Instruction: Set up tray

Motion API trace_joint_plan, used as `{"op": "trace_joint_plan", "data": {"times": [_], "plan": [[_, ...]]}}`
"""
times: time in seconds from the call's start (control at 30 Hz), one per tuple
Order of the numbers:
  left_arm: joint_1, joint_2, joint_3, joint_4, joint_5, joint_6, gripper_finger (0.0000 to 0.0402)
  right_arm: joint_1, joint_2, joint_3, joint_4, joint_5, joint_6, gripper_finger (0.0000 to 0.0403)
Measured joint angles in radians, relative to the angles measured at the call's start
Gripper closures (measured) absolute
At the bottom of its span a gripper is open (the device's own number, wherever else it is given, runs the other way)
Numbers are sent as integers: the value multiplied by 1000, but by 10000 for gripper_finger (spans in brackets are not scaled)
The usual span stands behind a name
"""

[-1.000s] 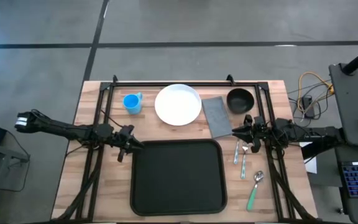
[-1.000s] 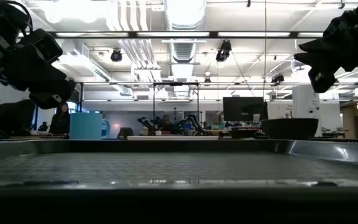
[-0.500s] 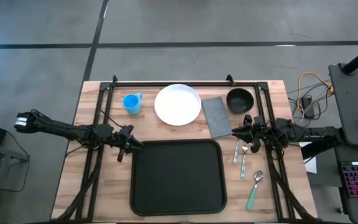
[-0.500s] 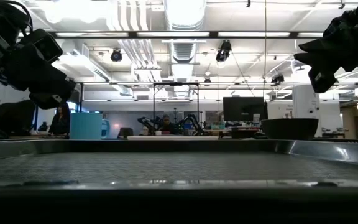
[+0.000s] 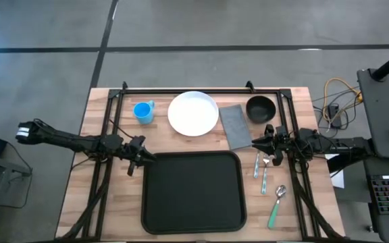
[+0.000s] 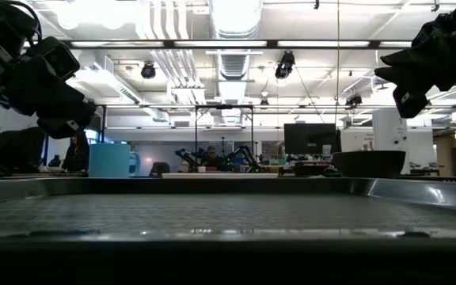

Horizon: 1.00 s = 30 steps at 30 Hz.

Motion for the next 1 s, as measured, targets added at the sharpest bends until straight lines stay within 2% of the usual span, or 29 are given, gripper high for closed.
{"op": "trace_joint_plan", "data": {"times": [0.07,0.2,0.3,0.37,0.57,0.8,1.0], "plan": [[0,0,0,0,0,0,317,0,0,0,4,-2,30,316],[0,0,0,0,0,0,317,0,0,0,10,7,227,316],[0,0,0,0,0,0,317,0,1,0,23,98,363,316],[0,0,0,0,0,0,317,0,10,0,20,119,432,316],[0,0,0,0,0,0,317,0,92,0,23,100,615,316],[0,0,0,0,0,0,317,-4,213,0,132,116,751,317],[0,0,0,-1,0,16,317,-4,273,0,257,218,784,316]]}}
